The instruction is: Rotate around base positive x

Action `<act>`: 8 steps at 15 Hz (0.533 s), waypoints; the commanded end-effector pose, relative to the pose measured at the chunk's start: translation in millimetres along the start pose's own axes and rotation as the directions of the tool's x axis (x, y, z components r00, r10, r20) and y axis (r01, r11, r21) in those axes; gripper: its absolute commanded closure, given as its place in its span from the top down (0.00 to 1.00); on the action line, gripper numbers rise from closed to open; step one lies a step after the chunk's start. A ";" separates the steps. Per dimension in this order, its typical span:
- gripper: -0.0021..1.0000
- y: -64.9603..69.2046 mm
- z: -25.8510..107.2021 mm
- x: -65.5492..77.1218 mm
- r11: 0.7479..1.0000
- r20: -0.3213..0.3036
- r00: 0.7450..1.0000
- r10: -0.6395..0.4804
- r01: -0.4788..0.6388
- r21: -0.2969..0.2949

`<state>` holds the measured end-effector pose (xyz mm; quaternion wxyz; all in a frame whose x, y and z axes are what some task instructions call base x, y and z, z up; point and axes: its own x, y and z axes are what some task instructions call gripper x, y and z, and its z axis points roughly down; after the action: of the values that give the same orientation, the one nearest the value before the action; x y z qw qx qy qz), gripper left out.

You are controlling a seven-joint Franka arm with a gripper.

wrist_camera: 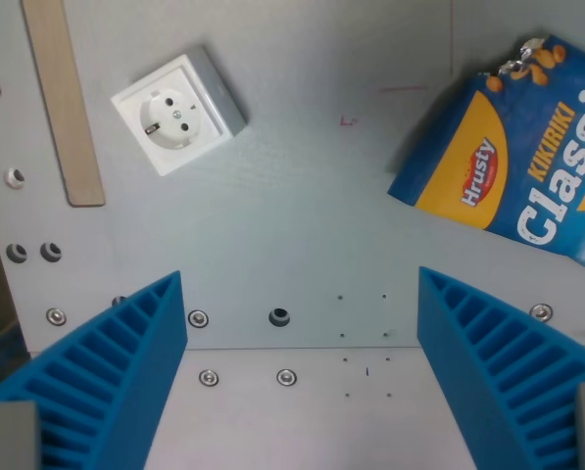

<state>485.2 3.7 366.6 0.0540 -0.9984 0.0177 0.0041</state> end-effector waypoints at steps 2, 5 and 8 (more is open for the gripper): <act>1.00 4.2 -1.8 -0.9 0.978 0.007 1.000 -0.017 0.016 0.208; 1.00 4.2 -1.8 -0.9 0.969 0.008 1.000 -0.018 0.015 0.246; 1.00 4.2 -1.8 -0.9 0.958 0.010 1.000 -0.018 0.015 0.285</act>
<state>485.9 4.1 366.0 0.1012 -0.9947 0.0196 0.0034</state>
